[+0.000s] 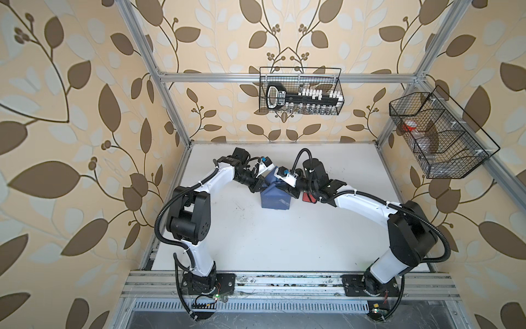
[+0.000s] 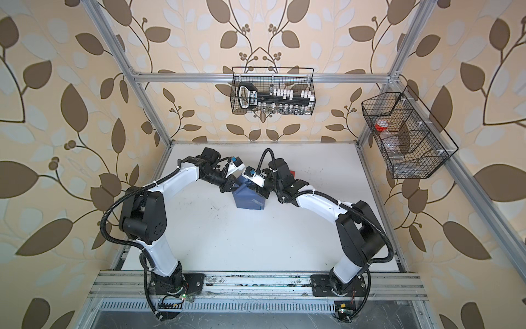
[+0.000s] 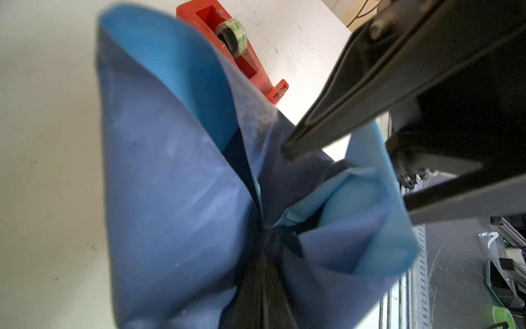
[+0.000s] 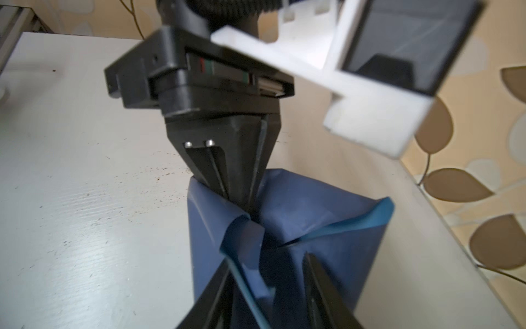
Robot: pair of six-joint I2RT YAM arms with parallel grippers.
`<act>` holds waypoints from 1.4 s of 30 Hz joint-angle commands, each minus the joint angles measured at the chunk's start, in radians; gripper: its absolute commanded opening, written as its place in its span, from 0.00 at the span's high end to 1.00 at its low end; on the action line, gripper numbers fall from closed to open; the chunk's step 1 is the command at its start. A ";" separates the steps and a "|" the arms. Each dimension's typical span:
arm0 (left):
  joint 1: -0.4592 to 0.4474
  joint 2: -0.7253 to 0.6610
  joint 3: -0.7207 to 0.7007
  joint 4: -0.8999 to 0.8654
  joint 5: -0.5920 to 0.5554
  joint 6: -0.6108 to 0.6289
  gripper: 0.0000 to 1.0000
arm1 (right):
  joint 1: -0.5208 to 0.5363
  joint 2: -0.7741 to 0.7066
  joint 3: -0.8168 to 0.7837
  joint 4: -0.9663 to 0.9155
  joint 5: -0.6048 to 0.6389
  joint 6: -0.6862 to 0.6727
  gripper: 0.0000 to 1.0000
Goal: Wrap a gift box in wrapping paper
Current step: Fold the seventh fold of the wrapping paper on the gift box.
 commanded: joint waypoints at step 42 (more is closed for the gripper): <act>-0.015 0.013 -0.034 -0.059 -0.057 0.018 1.00 | -0.024 0.120 -0.036 0.026 0.196 0.035 0.29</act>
